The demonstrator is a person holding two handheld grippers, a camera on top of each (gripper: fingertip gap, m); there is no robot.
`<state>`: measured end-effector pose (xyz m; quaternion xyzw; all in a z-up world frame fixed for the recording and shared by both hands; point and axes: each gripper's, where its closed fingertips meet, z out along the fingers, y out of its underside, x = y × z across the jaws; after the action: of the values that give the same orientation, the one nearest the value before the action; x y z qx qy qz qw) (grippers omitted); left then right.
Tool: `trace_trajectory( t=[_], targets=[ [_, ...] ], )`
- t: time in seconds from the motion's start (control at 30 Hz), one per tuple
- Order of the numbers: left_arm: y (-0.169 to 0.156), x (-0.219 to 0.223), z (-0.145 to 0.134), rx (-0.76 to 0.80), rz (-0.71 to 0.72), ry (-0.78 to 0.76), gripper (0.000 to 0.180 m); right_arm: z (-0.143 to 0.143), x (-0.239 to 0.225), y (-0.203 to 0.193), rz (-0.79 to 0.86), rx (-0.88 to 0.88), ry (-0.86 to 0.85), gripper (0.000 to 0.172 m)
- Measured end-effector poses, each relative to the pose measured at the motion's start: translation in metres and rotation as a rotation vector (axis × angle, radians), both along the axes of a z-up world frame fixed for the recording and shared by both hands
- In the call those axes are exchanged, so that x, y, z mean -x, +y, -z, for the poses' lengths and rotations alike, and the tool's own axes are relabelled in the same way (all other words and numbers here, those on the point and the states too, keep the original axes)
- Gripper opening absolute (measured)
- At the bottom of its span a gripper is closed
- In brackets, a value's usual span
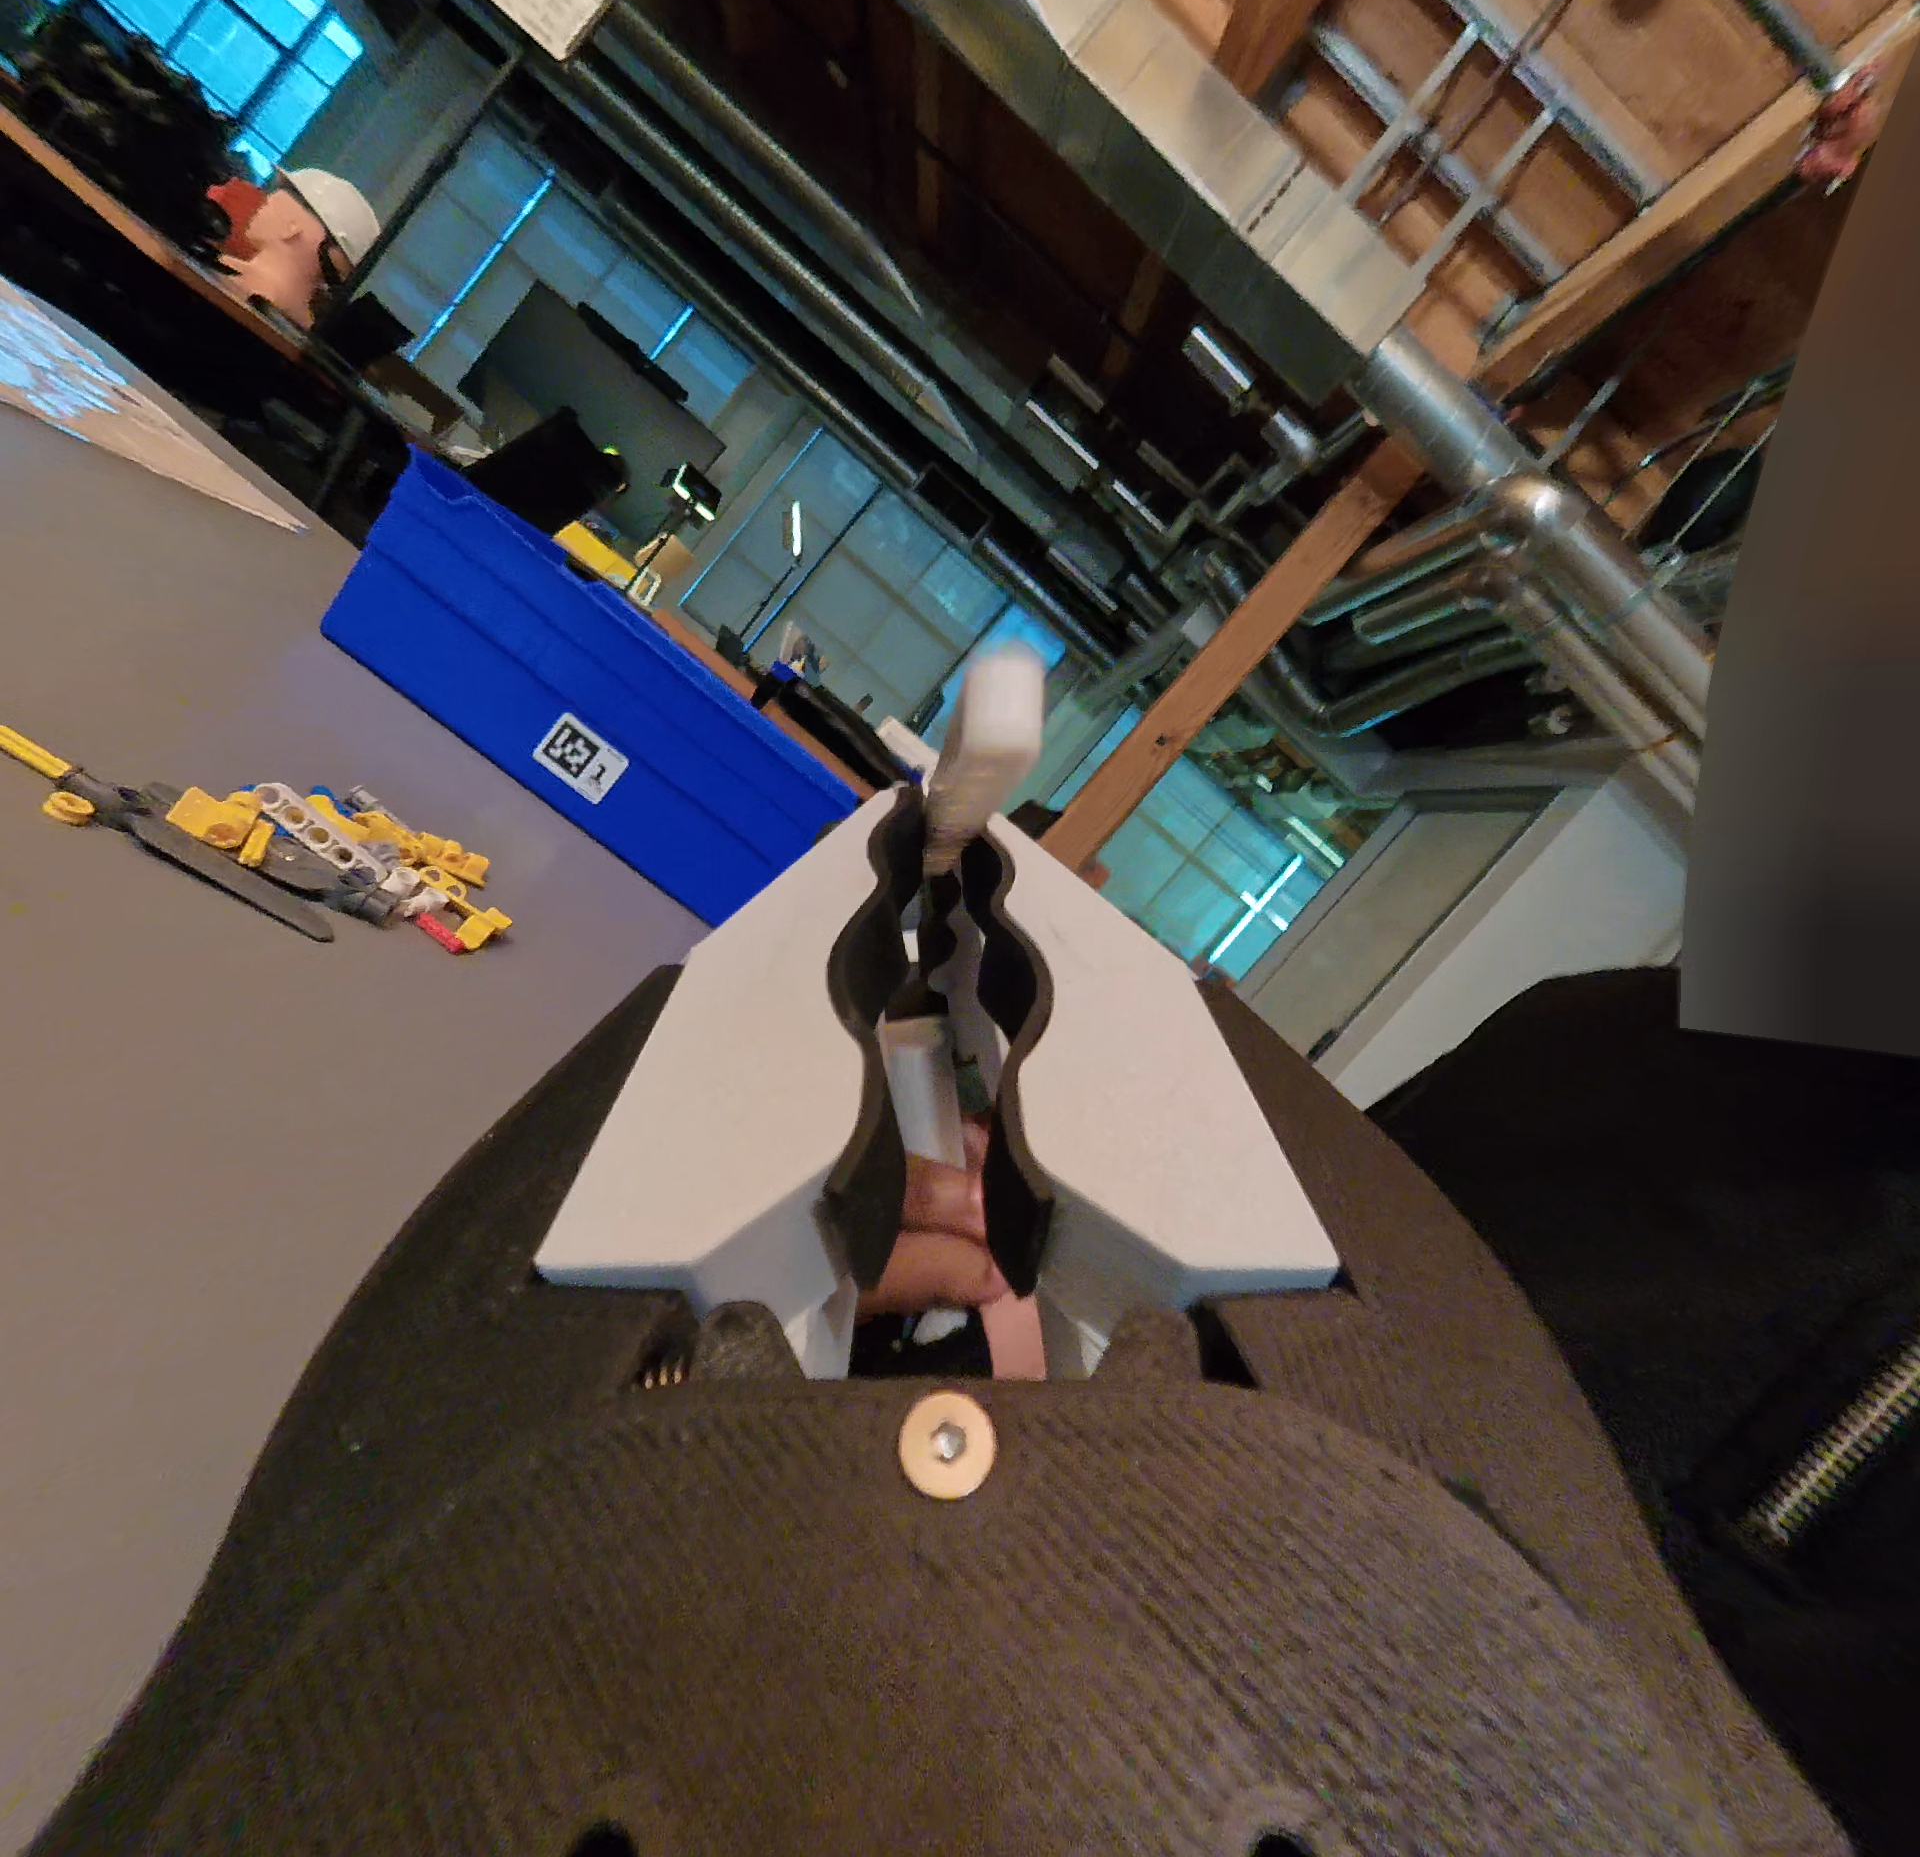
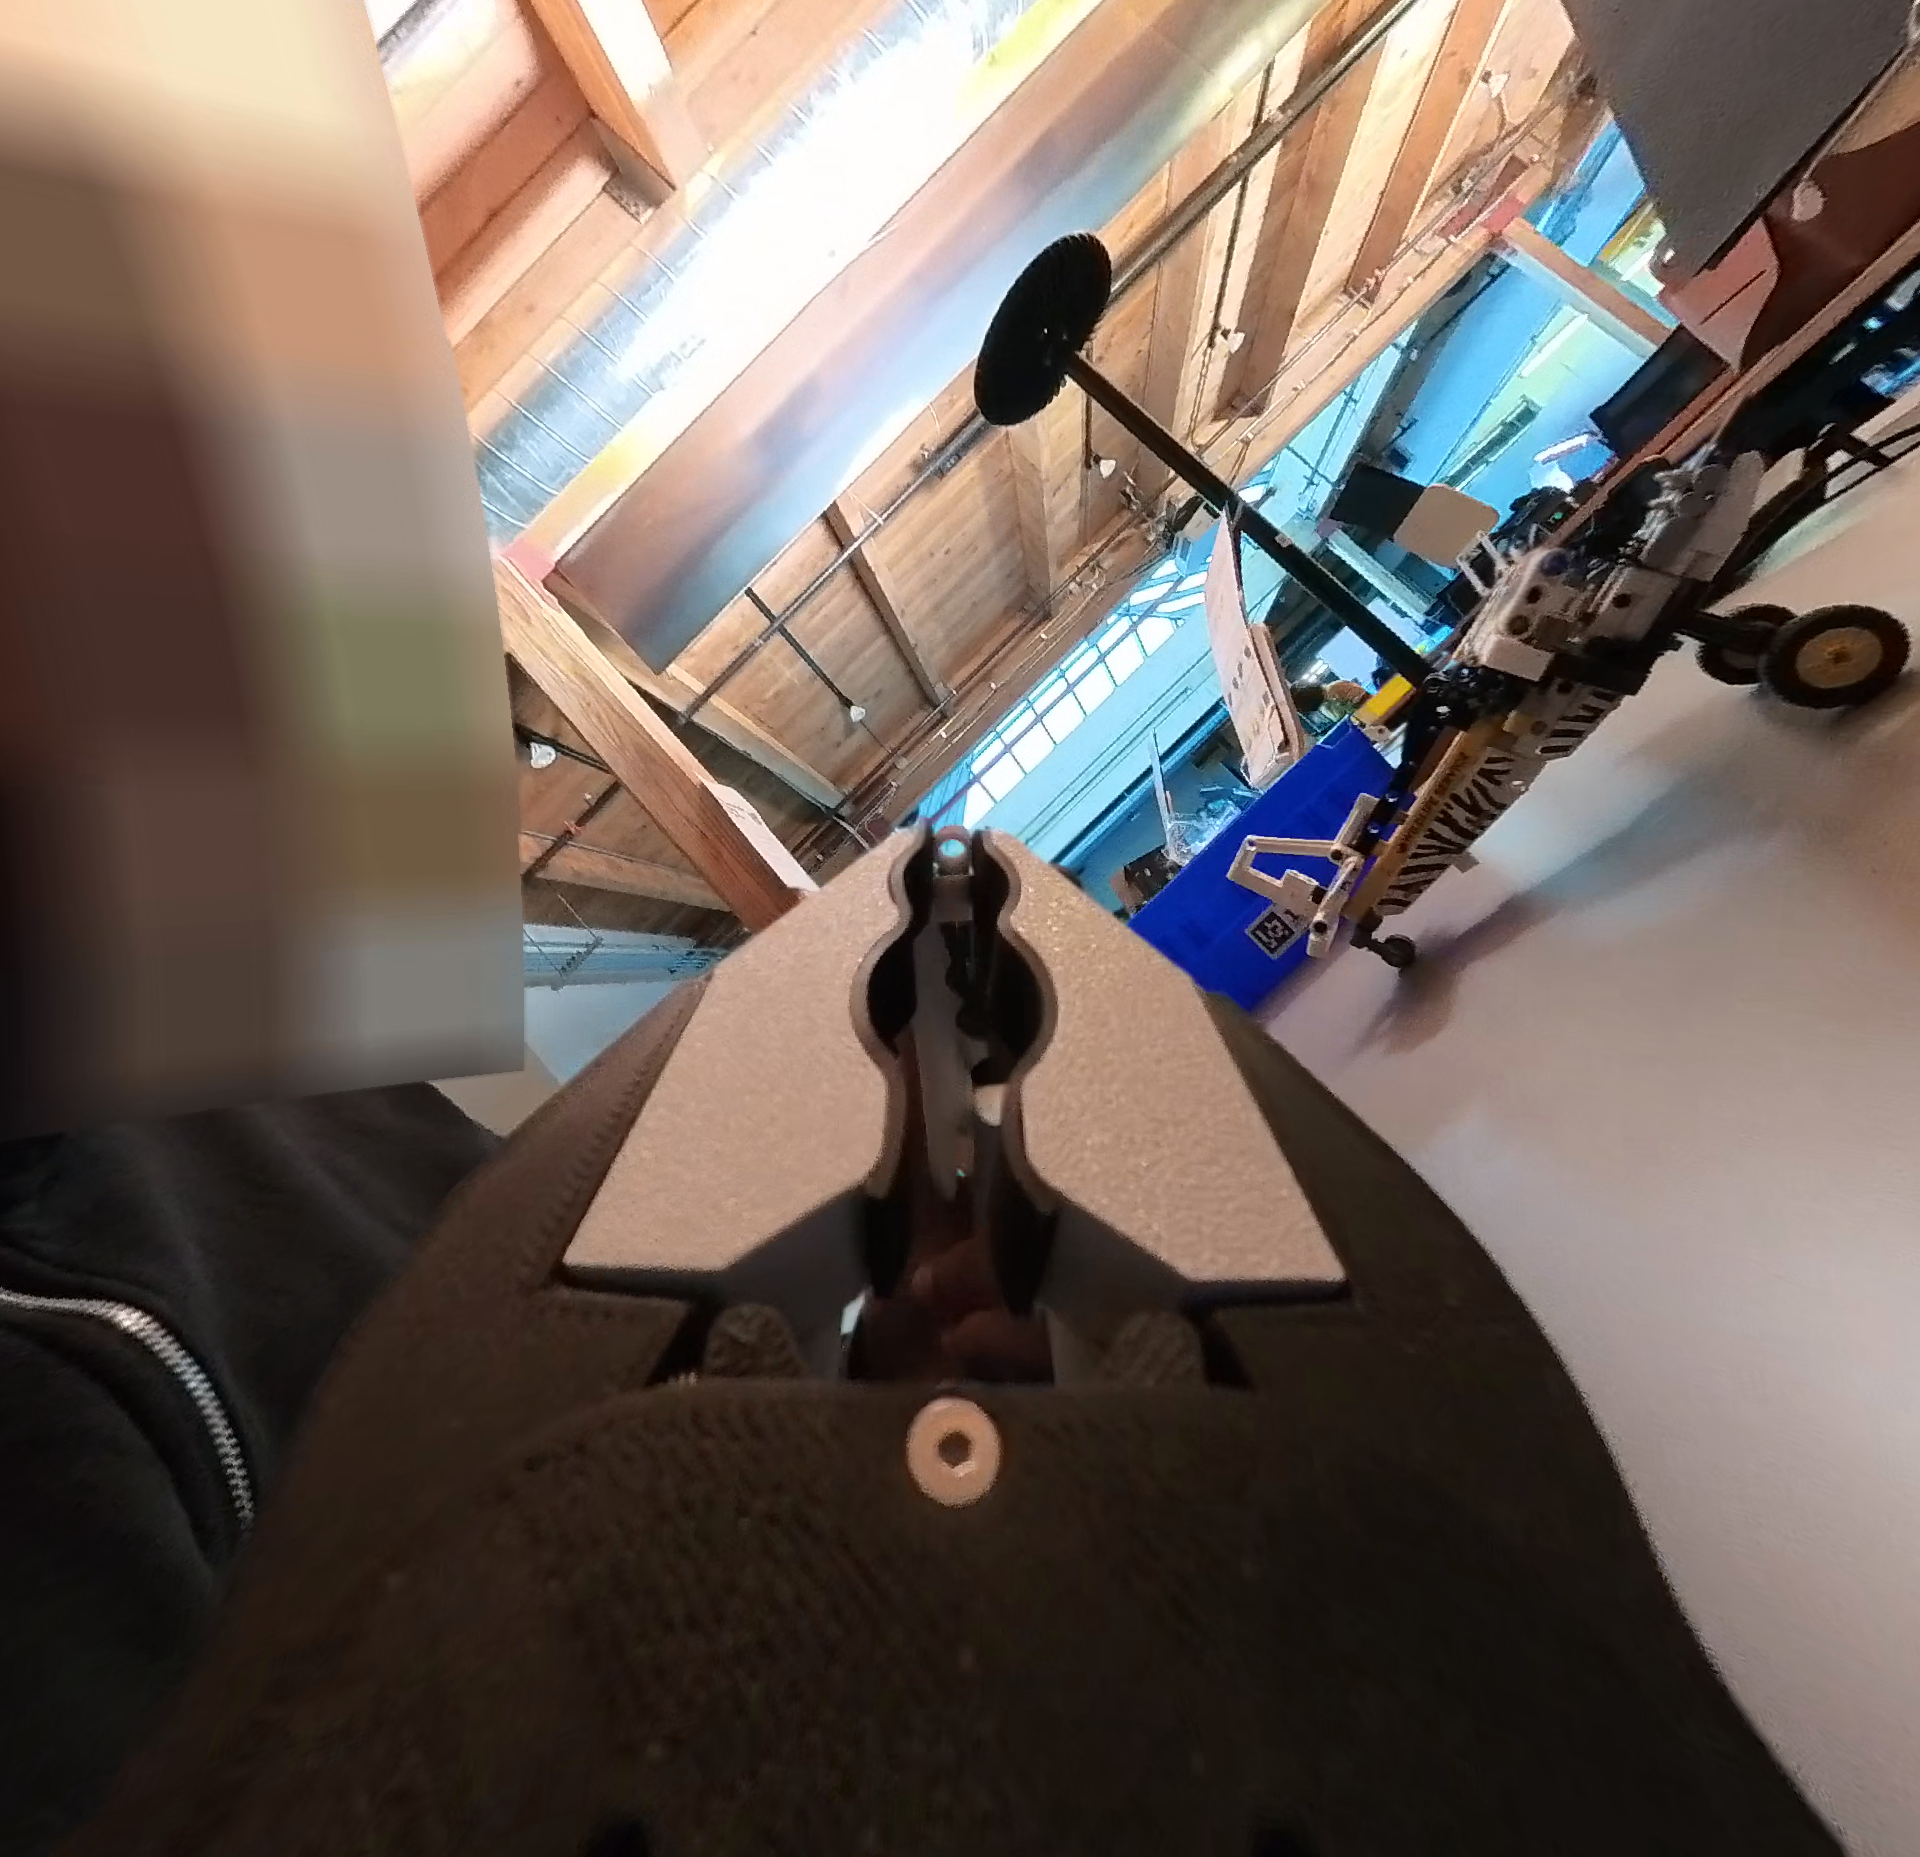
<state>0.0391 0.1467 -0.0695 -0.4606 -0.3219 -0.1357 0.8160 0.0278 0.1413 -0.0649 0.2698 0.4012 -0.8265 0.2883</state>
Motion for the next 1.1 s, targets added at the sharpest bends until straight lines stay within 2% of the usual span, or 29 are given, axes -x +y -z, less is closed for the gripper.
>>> trace_trajectory(
  t=[0.3,0.43,0.47,0.5,0.53,0.6,0.67,0.7,0.77,0.83,0.93,1.0,1.1],
  targets=[
    [0.004,0.001,0.008,0.044,-0.014,-0.019,0.005,0.004,0.007,0.002,0.032,0.008,-0.068,0.003],
    [-0.006,0.004,0.013,0.070,0.036,-0.040,0.004,0.010,0.007,-0.008,-0.060,-0.145,-0.028,0.004],
    [-0.008,0.003,0.015,0.088,0.064,-0.048,0.003,0.009,0.011,-0.003,-0.031,-0.164,-0.013,0.011],
    [-0.011,0.005,0.018,0.122,0.060,-0.050,0.004,0.004,0.015,0.004,0.026,-0.167,0.008,0.028],
    [-0.015,0.008,0.022,0.173,0.023,-0.030,0.004,0.001,0.019,0.010,0.084,-0.189,0.045,0.036],
    [-0.022,0.014,0.028,0.326,-0.100,0.052,0.004,0.011,0.021,0.011,0.202,-0.378,0.168,0.037],
    [-0.031,0.020,0.028,0.504,-0.275,0.184,0.004,0.030,0.025,0.007,0.347,-0.648,0.312,0.055],
    [-0.036,0.022,0.026,0.582,-0.372,0.263,0.004,0.034,0.025,0.004,0.401,-0.751,0.381,0.058],
    [-0.038,0.019,0.022,0.729,-0.497,0.423,0.004,0.031,0.022,-0.006,0.490,-0.857,0.497,0.057],
    [-0.029,0.014,0.026,0.808,-0.485,0.502,0.004,0.018,0.018,-0.014,0.579,-0.827,0.545,0.053],
    [-0.025,0.011,0.023,0.752,-0.418,0.506,0.004,0.010,0.016,-0.019,0.596,-0.791,0.531,0.054],
    [-0.040,0.018,0.019,0.791,-0.501,0.555,0.004,0.013,0.014,-0.018,0.546,-0.796,0.475,0.058],
    [-0.050,0.020,0.013,0.868,-0.605,0.740,0.003,0.009,0.003,-0.019,0.474,-0.754,0.422,0.041]
  ],
)
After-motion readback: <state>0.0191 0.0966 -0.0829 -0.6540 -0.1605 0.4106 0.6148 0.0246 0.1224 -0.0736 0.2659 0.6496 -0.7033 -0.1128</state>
